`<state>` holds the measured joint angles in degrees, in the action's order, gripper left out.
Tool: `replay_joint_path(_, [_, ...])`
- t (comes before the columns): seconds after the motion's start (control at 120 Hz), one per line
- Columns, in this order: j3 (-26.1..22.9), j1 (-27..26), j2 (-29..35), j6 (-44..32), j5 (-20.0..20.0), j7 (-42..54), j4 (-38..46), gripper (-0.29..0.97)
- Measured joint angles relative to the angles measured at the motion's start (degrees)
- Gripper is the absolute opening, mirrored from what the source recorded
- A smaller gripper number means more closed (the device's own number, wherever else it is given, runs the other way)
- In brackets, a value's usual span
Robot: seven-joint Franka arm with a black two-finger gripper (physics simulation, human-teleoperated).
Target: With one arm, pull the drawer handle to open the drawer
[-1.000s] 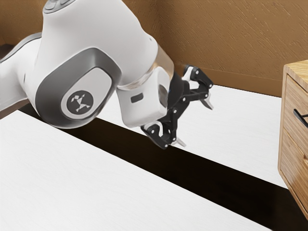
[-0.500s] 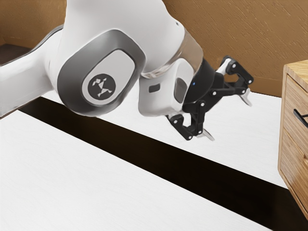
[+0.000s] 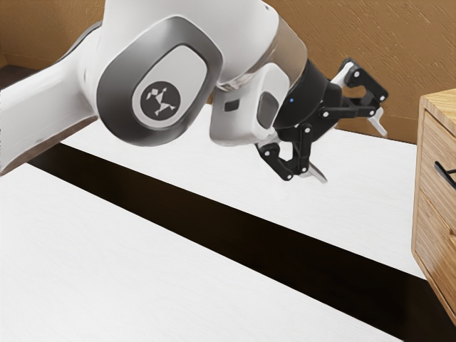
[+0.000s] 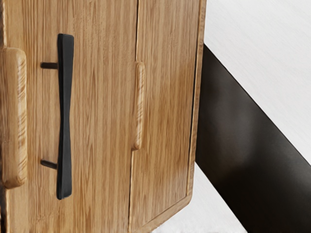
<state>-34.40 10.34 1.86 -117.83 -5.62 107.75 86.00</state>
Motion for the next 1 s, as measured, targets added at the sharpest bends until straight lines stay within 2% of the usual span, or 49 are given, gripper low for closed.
replay_joint_path(0.3, [-4.3,2.1,-1.3,0.0,1.4,2.0,-1.1,0.66])
replay_joint_path(0.65, [-4.4,-2.3,-4.9,0.0,1.7,3.3,-1.8,0.66])
replay_joint_path(0.9, [-4.1,0.3,-7.5,-3.8,2.1,3.9,-2.2,0.66])
replay_joint_path(1.0, [-4.2,-0.1,-8.2,-5.1,2.2,4.1,-2.3,0.61])
